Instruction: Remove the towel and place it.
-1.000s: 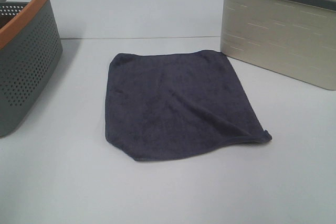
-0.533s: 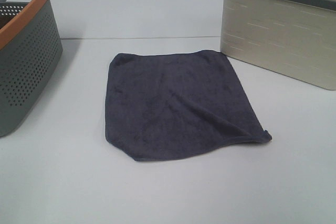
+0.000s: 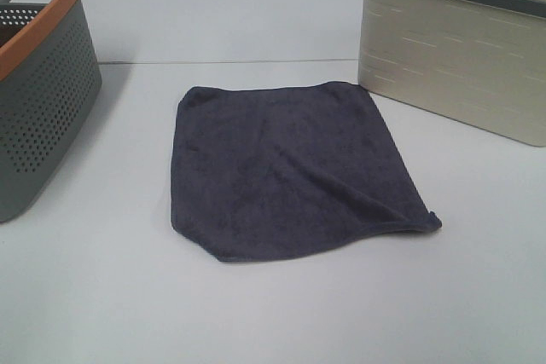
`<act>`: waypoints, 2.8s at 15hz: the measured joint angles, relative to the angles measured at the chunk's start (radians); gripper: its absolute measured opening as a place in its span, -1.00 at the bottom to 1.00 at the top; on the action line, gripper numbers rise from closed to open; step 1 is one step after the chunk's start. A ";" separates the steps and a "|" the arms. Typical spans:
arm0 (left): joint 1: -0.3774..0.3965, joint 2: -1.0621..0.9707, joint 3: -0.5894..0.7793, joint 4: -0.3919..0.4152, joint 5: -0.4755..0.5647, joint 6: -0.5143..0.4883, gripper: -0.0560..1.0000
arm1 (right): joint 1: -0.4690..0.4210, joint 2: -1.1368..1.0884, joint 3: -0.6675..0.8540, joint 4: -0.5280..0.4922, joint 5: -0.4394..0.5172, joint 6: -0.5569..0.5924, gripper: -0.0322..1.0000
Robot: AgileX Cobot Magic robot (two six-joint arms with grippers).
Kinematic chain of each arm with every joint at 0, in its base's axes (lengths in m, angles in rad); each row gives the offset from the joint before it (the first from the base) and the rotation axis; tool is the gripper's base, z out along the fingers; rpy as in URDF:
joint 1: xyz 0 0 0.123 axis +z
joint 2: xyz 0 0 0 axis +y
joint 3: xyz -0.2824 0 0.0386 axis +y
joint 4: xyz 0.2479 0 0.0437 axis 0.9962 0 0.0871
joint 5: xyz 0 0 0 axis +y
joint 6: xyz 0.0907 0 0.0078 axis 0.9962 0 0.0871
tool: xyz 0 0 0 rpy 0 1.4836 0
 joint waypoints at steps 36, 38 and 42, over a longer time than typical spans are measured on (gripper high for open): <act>0.000 0.000 0.000 0.016 0.000 -0.001 0.34 | 0.000 0.000 0.001 0.013 0.000 0.000 0.30; 0.000 0.000 0.000 0.016 0.000 -0.001 0.34 | 0.000 0.000 0.001 0.013 0.000 0.000 0.30; 0.000 0.000 0.000 0.016 0.000 -0.001 0.34 | 0.000 0.000 0.001 0.013 0.000 0.000 0.30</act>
